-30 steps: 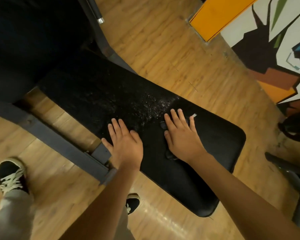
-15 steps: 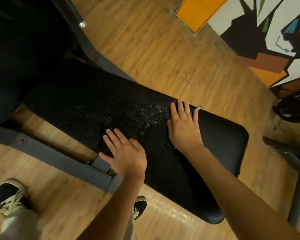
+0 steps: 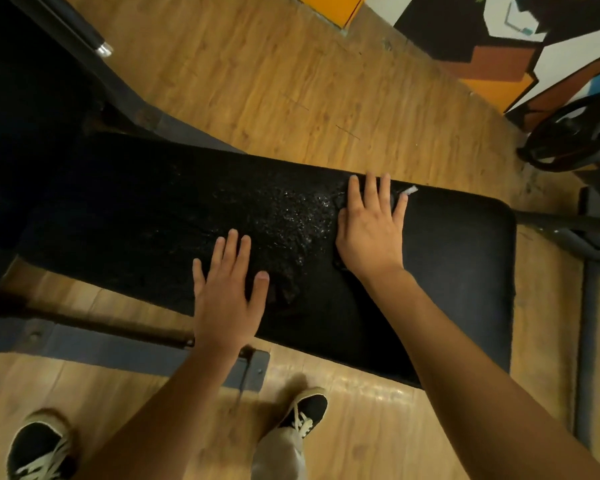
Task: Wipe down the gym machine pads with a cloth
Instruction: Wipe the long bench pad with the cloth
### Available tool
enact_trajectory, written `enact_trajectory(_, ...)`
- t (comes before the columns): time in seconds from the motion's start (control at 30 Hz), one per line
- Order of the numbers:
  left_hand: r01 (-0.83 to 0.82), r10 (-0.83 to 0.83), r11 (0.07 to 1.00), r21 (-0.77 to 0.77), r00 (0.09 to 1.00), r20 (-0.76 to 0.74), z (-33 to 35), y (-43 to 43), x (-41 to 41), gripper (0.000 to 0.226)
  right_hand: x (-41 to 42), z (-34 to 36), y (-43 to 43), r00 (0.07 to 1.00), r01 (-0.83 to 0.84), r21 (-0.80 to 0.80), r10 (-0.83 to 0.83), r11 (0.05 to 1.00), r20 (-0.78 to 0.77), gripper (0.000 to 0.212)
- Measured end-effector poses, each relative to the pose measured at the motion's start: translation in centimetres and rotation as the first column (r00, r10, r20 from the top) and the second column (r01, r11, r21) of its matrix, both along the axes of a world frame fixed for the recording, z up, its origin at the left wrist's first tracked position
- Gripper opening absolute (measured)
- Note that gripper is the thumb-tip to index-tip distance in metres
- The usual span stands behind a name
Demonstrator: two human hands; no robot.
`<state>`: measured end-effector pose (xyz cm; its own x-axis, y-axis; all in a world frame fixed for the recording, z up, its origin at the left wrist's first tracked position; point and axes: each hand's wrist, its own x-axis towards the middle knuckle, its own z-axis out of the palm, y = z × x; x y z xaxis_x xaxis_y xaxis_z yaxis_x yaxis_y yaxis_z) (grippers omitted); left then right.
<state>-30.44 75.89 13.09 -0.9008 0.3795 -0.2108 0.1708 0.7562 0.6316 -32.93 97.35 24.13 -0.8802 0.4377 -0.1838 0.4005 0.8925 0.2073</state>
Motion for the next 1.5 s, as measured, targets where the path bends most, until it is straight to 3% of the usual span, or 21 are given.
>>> enact_trajectory(0.17,-0.007,0.007,1.0,0.021,1.0,-0.025,-0.2,-0.2,0.0,0.062,-2.6,-0.8,-0.2,0.999,0.035,0.002,-0.035,0.999,-0.041,0.058)
enact_trajectory(0.3,-0.031,0.032,0.999,0.027,0.999,-0.028,0.0,-0.2,0.1,0.061,0.2,-0.7,-1.7,0.997,0.007,-0.014,-0.008,1.0,-0.083,0.061)
enact_trajectory(0.43,-0.048,0.049,0.998,0.027,0.998,-0.025,0.0,-0.1,0.2,0.061,2.0,-0.6,-2.7,0.999,-0.024,-0.013,0.023,1.0,-0.025,0.062)
enact_trajectory(0.63,-0.006,0.006,1.0,0.011,1.0,-0.011,0.4,-0.1,0.0,0.063,-4.3,-0.9,0.0,0.997,0.022,0.002,-0.022,1.0,0.075,0.065)
enact_trajectory(0.7,0.011,-0.011,1.0,0.004,1.0,-0.004,0.3,-0.3,0.0,0.063,-5.1,-1.2,0.0,0.998,0.055,-0.007,-0.054,0.998,0.042,0.064)
enact_trajectory(0.83,0.009,-0.01,1.0,0.011,1.0,0.014,0.2,-0.4,-0.1,0.062,-0.4,-1.1,-3.0,0.995,0.066,-0.023,-0.067,0.998,-0.067,0.062)
enact_trajectory(0.93,0.013,-0.013,1.0,0.022,1.0,0.01,0.1,-0.4,-0.1,0.062,2.6,-1.3,-4.9,0.997,0.064,-0.023,-0.065,0.998,-0.05,0.059)
enact_trajectory(1.17,0.011,-0.01,0.999,0.036,1.0,-0.028,-0.2,-0.4,0.0,0.063,-3.1,-2.5,-1.9,0.994,0.087,0.006,-0.087,0.996,-0.067,0.058)
enact_trajectory(1.3,0.009,-0.008,1.0,0.028,1.0,-0.028,-0.2,-0.5,-0.1,0.063,-0.7,-2.0,-3.6,0.986,0.096,-0.003,-0.096,0.995,-0.137,0.059)
enact_trajectory(1.5,0.013,-0.014,1.0,-0.003,0.999,-0.051,0.0,-0.3,0.0,0.062,4.4,-1.6,-7.0,0.998,0.039,-0.034,-0.041,0.999,-0.05,0.059)
